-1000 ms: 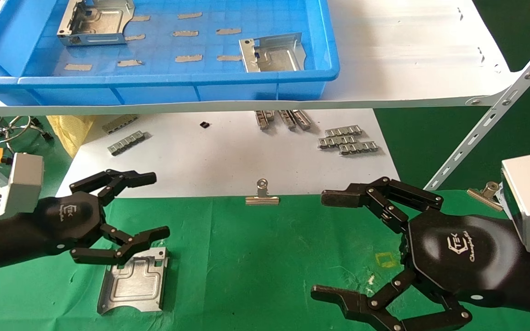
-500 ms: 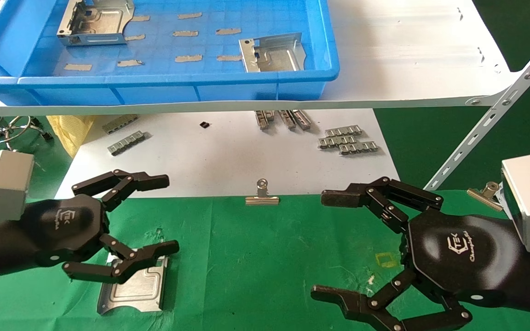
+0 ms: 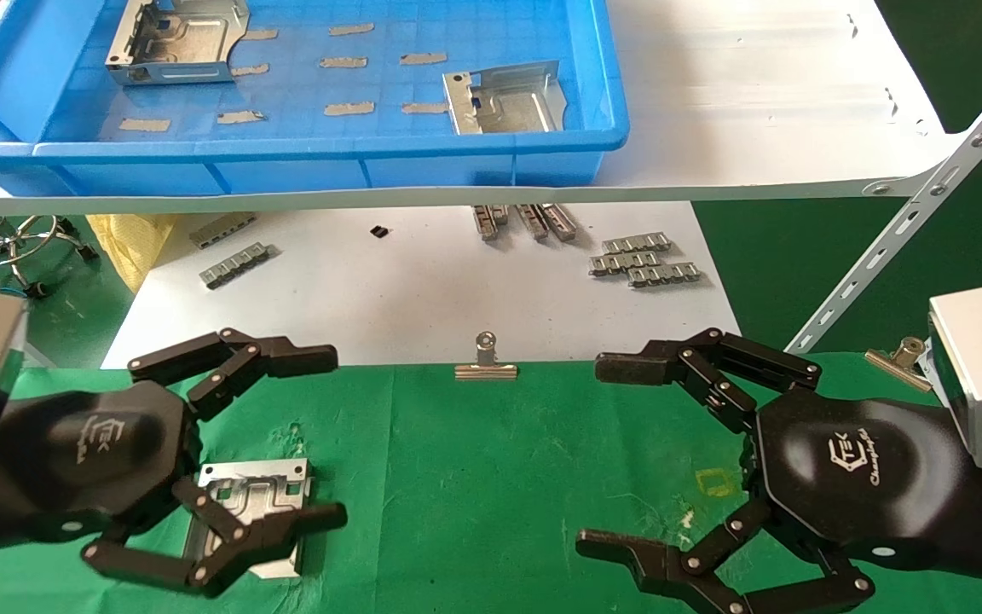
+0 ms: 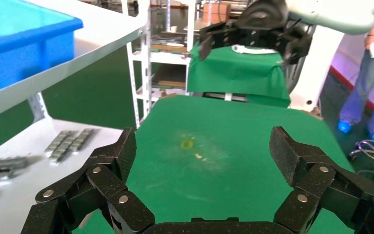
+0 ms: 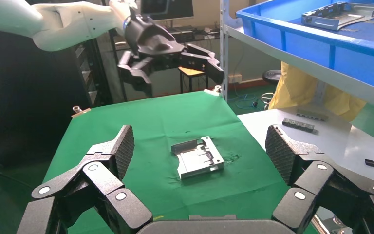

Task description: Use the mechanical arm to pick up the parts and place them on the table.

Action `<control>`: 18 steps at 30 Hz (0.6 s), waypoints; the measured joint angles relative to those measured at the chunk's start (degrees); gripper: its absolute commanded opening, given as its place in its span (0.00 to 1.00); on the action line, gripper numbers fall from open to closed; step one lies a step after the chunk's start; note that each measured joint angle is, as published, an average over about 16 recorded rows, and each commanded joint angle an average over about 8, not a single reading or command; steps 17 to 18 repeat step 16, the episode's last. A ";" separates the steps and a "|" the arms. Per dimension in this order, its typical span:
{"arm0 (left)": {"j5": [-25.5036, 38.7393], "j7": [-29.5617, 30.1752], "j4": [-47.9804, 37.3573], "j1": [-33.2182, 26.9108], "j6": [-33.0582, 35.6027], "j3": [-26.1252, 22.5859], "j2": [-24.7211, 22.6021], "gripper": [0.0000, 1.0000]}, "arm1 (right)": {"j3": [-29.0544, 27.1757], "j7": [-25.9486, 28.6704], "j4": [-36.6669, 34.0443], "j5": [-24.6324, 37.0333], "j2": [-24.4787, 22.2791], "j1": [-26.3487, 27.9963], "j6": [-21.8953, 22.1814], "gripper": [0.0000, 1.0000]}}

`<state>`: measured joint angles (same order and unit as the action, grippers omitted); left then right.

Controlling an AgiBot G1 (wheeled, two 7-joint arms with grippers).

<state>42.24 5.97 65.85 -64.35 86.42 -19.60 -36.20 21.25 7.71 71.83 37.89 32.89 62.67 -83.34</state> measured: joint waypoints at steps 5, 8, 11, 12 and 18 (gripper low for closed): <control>-0.23 2.73 4.51 1.63 -0.40 2.09 0.68 1.00 | 0.00 0.00 0.00 0.00 0.00 0.00 0.00 1.00; -0.36 3.94 6.65 2.40 -0.59 3.08 1.01 1.00 | 0.00 0.00 0.00 -0.01 0.00 0.00 0.01 1.00; -0.43 4.68 7.95 2.87 -0.70 3.69 1.21 1.00 | 0.00 0.00 -0.01 -0.01 0.00 -0.01 0.01 1.00; -0.45 4.87 8.28 2.99 -0.73 3.84 1.26 1.00 | 0.00 0.00 -0.01 -0.01 0.00 -0.01 0.01 1.00; -0.52 5.34 9.22 3.34 -0.80 4.28 1.41 1.00 | -0.01 0.00 -0.01 -0.01 0.00 -0.01 0.01 1.00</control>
